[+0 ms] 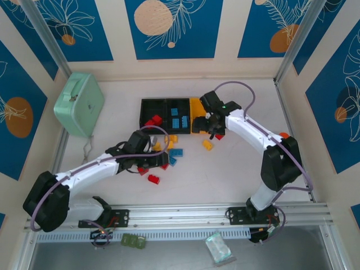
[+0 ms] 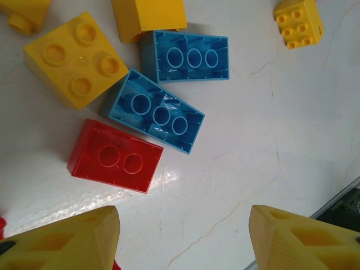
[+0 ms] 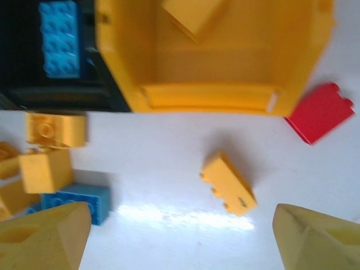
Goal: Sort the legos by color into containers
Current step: Pick up the lego from the center of the table.
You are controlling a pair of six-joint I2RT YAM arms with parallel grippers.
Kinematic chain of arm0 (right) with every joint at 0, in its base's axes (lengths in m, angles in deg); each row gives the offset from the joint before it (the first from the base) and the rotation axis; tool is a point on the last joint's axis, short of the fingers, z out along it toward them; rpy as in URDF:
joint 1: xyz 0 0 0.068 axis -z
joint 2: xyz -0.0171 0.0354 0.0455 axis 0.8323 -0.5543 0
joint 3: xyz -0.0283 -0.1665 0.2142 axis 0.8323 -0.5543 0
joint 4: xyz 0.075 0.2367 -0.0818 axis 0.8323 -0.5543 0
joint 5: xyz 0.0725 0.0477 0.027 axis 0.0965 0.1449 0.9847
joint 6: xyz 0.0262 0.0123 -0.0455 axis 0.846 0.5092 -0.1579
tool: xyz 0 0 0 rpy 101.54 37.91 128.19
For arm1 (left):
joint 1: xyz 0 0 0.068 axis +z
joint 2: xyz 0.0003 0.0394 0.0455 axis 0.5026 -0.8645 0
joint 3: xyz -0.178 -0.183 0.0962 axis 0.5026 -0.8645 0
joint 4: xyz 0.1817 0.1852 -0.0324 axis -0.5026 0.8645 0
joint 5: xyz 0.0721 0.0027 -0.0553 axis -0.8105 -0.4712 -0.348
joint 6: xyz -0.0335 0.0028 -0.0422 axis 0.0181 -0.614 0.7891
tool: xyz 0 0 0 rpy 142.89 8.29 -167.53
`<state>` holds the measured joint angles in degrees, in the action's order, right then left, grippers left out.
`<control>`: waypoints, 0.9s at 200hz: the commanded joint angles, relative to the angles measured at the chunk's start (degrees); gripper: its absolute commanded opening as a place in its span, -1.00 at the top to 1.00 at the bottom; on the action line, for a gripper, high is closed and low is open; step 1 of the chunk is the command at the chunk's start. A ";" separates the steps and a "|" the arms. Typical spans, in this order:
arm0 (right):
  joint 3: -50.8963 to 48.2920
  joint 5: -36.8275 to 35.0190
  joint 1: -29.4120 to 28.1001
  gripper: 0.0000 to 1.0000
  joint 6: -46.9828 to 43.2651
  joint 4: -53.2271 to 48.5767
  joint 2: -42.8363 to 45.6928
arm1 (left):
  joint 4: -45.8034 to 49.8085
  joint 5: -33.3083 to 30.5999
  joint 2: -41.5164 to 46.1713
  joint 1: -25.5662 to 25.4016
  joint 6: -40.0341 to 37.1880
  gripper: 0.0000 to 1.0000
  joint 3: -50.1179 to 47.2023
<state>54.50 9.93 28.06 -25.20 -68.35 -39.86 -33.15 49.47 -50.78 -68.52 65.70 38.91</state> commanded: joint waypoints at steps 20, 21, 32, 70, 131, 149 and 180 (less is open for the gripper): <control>-7.55 0.04 0.40 -0.67 -5.25 5.89 1.81 | -5.10 4.65 -3.50 -2.32 0.79 -0.24 2.94; -7.70 0.06 0.41 -0.67 -5.26 6.06 1.73 | -5.21 4.74 -3.55 -2.38 0.85 -0.24 3.00; -8.77 0.06 0.54 -0.64 -5.54 7.18 0.64 | -5.63 5.09 -4.08 -2.91 1.00 -0.24 3.46; -9.39 0.24 0.76 -0.59 -6.02 9.79 -3.94 | -4.34 4.39 -4.20 -3.61 0.51 -0.24 3.94; -8.88 1.14 0.54 -0.36 -5.56 11.15 -9.40 | -3.57 3.05 -2.81 -3.62 0.49 -0.24 2.53; -8.77 1.15 0.09 -0.17 -5.61 10.98 -9.81 | -3.45 2.72 -2.62 -3.65 0.43 -0.24 2.18; -8.45 0.75 -1.11 0.19 -6.41 9.80 -9.81 | -3.33 2.40 -2.73 -3.58 0.42 -0.23 2.01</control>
<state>45.43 10.13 28.02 -30.99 -57.77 -49.15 -37.08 52.55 -54.43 -71.58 66.11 41.51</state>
